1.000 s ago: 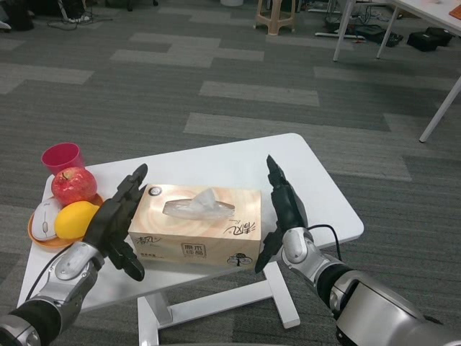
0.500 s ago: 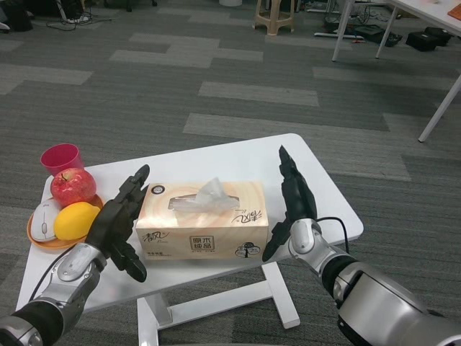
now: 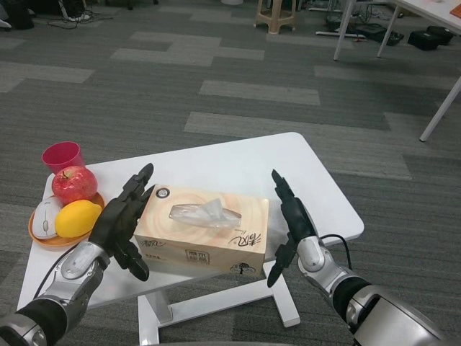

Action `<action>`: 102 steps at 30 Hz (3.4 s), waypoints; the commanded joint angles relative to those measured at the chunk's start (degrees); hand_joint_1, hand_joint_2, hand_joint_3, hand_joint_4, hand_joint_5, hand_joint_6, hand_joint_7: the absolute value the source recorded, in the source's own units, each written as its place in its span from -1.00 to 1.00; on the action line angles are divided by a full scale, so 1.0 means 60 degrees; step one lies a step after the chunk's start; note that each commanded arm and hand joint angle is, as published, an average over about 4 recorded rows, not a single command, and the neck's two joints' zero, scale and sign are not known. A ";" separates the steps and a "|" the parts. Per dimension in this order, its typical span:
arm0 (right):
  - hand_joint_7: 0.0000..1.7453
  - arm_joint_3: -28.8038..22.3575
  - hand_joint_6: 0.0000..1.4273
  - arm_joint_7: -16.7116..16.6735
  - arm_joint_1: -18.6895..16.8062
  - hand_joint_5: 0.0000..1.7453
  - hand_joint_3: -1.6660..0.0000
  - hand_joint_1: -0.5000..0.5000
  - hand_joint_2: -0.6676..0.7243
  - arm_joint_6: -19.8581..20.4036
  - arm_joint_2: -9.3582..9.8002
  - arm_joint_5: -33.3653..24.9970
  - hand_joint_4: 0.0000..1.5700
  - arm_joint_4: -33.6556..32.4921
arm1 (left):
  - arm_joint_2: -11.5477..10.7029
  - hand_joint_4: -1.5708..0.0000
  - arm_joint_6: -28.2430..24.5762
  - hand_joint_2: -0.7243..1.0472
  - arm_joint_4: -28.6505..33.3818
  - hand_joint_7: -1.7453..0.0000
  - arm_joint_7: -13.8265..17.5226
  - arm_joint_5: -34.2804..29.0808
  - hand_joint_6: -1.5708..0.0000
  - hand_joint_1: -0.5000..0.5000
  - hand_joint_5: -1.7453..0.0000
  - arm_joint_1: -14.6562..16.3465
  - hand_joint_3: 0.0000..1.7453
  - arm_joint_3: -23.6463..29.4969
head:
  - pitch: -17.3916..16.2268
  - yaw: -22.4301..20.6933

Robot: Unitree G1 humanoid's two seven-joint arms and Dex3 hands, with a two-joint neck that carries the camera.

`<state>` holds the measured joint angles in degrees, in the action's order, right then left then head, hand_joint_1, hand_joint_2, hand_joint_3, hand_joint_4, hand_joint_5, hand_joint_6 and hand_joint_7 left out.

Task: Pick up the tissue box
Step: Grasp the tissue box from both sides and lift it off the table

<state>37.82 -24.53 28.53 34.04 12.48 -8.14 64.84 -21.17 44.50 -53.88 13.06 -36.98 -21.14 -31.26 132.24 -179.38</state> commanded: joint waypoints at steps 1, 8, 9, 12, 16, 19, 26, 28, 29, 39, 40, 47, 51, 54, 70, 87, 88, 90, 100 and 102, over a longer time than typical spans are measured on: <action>-1.00 -0.0140 -1.00 0.0115 -0.0149 -1.00 1.00 -0.83 1.00 0.0084 0.0102 -0.0031 -1.00 0.0000 | -0.0032 1.00 0.0024 -0.80 -0.0032 1.00 0.0024 -0.0032 1.00 1.00 0.65 0.0037 -1.00 0.0054 | -0.0058 -0.0025; -1.00 -0.0532 -1.00 0.0273 -0.0325 -1.00 1.00 -0.83 1.00 0.0076 0.0154 -0.0034 -1.00 -0.0026 | -0.0017 1.00 0.0017 -0.80 -0.0211 1.00 0.0021 -0.0047 1.00 1.00 0.68 0.0037 -1.00 0.0120 | -0.0095 -0.0056; -1.00 -0.0551 -1.00 0.0295 -0.0343 -1.00 1.00 -0.83 1.00 0.0084 0.0187 -0.0031 -1.00 -0.0033 | -0.0017 1.00 0.0009 -0.80 -0.0248 1.00 0.0021 -0.0047 1.00 1.00 0.68 0.0037 -1.00 0.0120 | -0.0099 -0.0050; -1.00 -0.0554 -1.00 0.0331 -0.0383 -1.00 1.00 -0.83 1.00 0.0098 0.0256 -0.0012 -1.00 -0.0055 | -0.0010 1.00 -0.0013 -0.80 -0.0336 1.00 0.0021 -0.0047 1.00 1.00 0.76 0.0037 -1.00 0.0105 | -0.0120 -0.0029; -1.00 -0.0452 -1.00 0.0339 -0.0391 -1.00 1.00 -0.83 1.00 0.0091 0.0234 -0.0012 -1.00 -0.0070 | 0.0020 1.00 -0.0035 -0.80 -0.0365 1.00 0.0021 -0.0047 1.00 1.00 0.65 0.0029 -1.00 0.0076 | -0.0130 -0.0048; -1.00 -0.0184 -1.00 0.0328 -0.0387 -1.00 1.00 -0.83 1.00 0.0080 0.0209 -0.0016 -1.00 -0.0088 | 0.0042 1.00 -0.0038 -0.80 -0.0365 1.00 0.0024 -0.0047 1.00 1.00 0.65 0.0022 -1.00 0.0065 | -0.0149 -0.0034; -1.00 0.0742 -1.00 0.0324 -0.0229 -1.00 1.00 -0.83 1.00 0.0018 0.0132 -0.0042 -1.00 -0.0107 | 0.0056 1.00 -0.0035 -0.80 -0.0365 1.00 0.0028 -0.0047 1.00 1.00 0.71 0.0022 -1.00 0.0032 | -0.0201 0.0034; -1.00 0.1042 -1.00 0.0324 -0.0127 -1.00 1.00 -0.83 1.00 0.0003 0.0088 -0.0049 -1.00 -0.0077 | 0.0056 1.00 -0.0035 -0.80 -0.0365 1.00 0.0028 -0.0047 1.00 1.00 0.71 0.0015 -1.00 0.0010 | -0.0216 0.0047; -1.00 0.1141 -1.00 0.0324 -0.0079 -1.00 1.00 -0.83 1.00 -0.0008 0.0048 -0.0053 -1.00 -0.0048 | 0.0056 1.00 -0.0035 -0.80 -0.0365 1.00 0.0032 -0.0047 1.00 1.00 0.68 0.0007 -1.00 -0.0005 | -0.0223 0.0053; -1.00 0.1680 -1.00 -0.0225 0.0466 -1.00 1.00 -0.83 1.00 -0.0114 -0.0571 -0.0064 -1.00 0.0670 | 0.0056 1.00 -0.0035 -0.80 -0.0365 1.00 0.0028 -0.0047 1.00 1.00 0.68 -0.0044 -1.00 -0.0137 | -0.0170 0.0191; -1.00 0.1705 -1.00 -0.0332 0.0521 -1.00 1.00 -0.83 1.00 -0.0132 -0.0626 -0.0064 -1.00 0.0783 | 0.0056 1.00 -0.0035 -0.80 -0.0365 1.00 0.0024 -0.0047 1.00 1.00 0.68 -0.0051 -1.00 -0.0151 | -0.0148 0.0200; -1.00 0.1914 -1.00 -0.1038 0.0840 -1.00 1.00 -0.83 1.00 -0.0209 -0.0850 -0.0071 -1.00 0.1234 | 0.0064 1.00 -0.0035 -0.80 -0.0365 1.00 0.0021 -0.0047 1.00 1.00 0.71 -0.0110 -1.00 -0.0224 | -0.0092 0.0195; -1.00 0.1965 -1.00 -0.1295 0.0921 -1.00 1.00 -0.83 1.00 -0.0246 -0.0850 -0.0085 -1.00 0.1234 | 0.0085 1.00 -0.0035 -0.80 -0.0395 1.00 0.0006 -0.0047 1.00 1.00 0.76 -0.0161 -1.00 -0.0276 | -0.0076 0.0226; -1.00 0.1918 -1.00 -0.1449 0.0990 -1.00 1.00 -0.83 1.00 -0.0253 -0.0850 -0.0104 -1.00 0.1205 | 0.0085 1.00 -0.0042 -0.80 -0.0395 1.00 0.0006 -0.0058 1.00 1.00 0.76 -0.0168 -1.00 -0.0283 | -0.0071 0.0236; -1.00 0.1372 -1.00 -0.1822 0.1301 -1.00 1.00 -0.83 1.00 -0.0268 -0.0798 -0.0107 -0.90 0.1036 | 0.0144 1.00 -0.0042 -0.80 -0.0424 1.00 0.0006 -0.0062 1.00 1.00 0.76 -0.0168 -1.00 -0.0283 | -0.0071 0.0257; -1.00 0.1269 -1.00 -0.2005 0.1294 -1.00 1.00 -0.83 1.00 -0.0246 -0.0732 -0.0122 0.14 0.0597 | 0.0210 1.00 0.0024 -0.80 0.0103 1.00 -0.0001 -0.0054 1.00 1.00 0.76 -0.0168 -1.00 -0.0239 | -0.0069 0.0153; -1.00 0.1277 -1.00 -0.2005 0.1294 -1.00 1.00 -0.83 1.00 -0.0242 -0.0732 -0.0122 0.18 0.0586 | 0.0214 1.00 0.0024 -0.80 0.0133 1.00 -0.0005 -0.0051 1.00 1.00 0.76 -0.0168 -1.00 -0.0239 | -0.0069 0.0152; -1.00 0.1302 -1.00 -0.2002 0.1287 -1.00 1.00 -0.83 1.00 -0.0242 -0.0722 -0.0126 0.26 0.0542 | 0.0217 1.00 0.0024 -0.80 0.0191 1.00 -0.0009 -0.0043 1.00 1.00 0.76 -0.0168 -1.00 -0.0239 | -0.0066 0.0132; -1.00 0.1416 -1.00 -0.1947 0.1148 -1.00 1.00 -0.83 1.00 -0.0239 -0.0615 -0.0122 0.46 0.0318 | 0.0232 1.00 0.0024 -0.70 0.0360 1.00 -0.0009 -0.0032 1.00 1.00 0.76 -0.0168 -1.00 -0.0290 | -0.0081 0.0064; -1.00 0.1420 -1.00 -0.1947 0.1148 -1.00 1.00 -0.83 1.00 -0.0239 -0.0615 -0.0122 0.48 0.0304 | 0.0232 1.00 0.0024 -0.70 0.0374 1.00 -0.0009 -0.0032 1.00 1.00 0.76 -0.0168 -1.00 -0.0301 | -0.0085 0.0049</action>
<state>46.36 -35.84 34.50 32.16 9.57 -8.67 68.15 -20.86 44.47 -53.44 11.89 -37.96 -21.88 -31.88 131.74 -179.04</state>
